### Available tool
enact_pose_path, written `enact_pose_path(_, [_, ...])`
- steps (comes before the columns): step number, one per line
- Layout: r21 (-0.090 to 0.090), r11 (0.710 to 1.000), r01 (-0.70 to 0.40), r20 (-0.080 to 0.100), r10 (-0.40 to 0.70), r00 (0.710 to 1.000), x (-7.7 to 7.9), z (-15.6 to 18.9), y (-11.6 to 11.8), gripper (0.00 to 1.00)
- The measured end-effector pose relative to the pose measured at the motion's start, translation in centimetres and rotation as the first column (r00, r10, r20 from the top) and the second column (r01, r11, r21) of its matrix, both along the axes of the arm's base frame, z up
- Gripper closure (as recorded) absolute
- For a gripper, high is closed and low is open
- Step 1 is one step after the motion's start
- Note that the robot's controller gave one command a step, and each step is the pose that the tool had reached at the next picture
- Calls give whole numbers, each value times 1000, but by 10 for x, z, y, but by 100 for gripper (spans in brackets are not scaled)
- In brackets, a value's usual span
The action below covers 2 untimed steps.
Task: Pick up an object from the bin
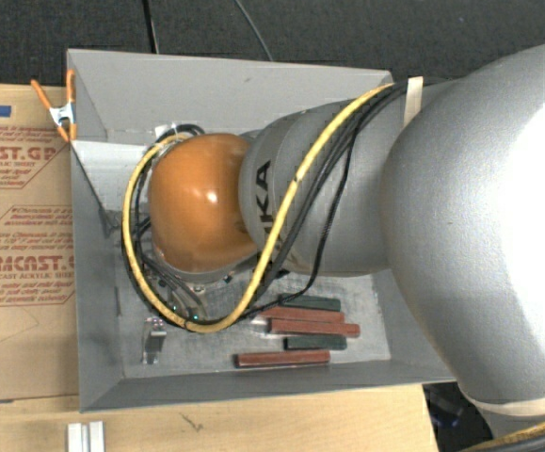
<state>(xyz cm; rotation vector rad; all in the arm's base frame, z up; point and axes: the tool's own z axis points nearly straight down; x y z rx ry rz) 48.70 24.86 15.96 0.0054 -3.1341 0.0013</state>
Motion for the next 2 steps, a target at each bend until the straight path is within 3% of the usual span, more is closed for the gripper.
enact_pose_path(1, [2, 1000, 3, 7, -3, 1000, 2, 4, -1, 0])
enact_pose_path(2, [2, 999, 53, 7, -53, 999, 2, -7, -21, 0])
